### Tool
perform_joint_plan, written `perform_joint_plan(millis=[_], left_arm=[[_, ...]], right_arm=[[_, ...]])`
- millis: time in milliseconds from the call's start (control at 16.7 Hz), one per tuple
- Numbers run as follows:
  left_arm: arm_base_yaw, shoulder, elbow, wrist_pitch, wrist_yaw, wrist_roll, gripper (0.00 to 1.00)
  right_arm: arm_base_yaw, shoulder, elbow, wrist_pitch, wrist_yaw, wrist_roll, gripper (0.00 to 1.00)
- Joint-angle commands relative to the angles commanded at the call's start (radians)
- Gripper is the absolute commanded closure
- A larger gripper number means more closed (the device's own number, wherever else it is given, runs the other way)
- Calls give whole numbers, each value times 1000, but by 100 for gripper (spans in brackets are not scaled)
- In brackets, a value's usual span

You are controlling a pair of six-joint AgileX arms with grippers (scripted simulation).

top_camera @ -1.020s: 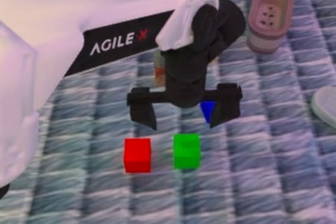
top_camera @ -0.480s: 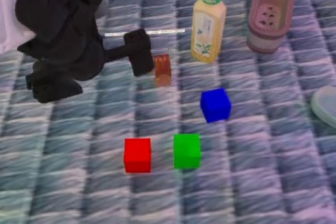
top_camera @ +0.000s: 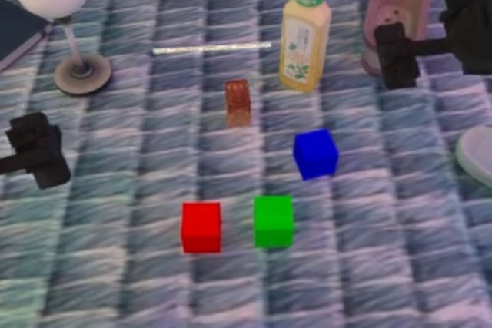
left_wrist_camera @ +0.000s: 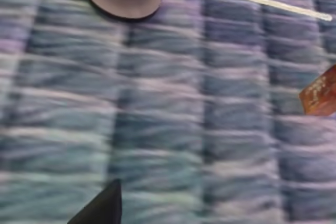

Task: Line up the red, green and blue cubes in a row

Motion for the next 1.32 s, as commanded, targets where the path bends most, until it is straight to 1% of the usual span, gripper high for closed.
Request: perform_joint_plan(millis=[300,480,600,780,1140,1320], left_arm=[[137,-394,-335,238,9,215,0],[190,-566,-463,349,17,321,0],[213,-650,-522,403,22,373,0],[227,-702,-558,440,24,410,0],[227,-702,-558,440,24,410,0],[227,-702,-558,440,24,410,0]], right_arm=[[99,442,394,-248,-1,50,0],[141,636,580,-348,0,71,0],[160,721,668,-391,1,81,0],[173,774,724,-419,3,88,0],[169,773,718,-414,2,87,0],[171,789,661,-344,3,86,0]])
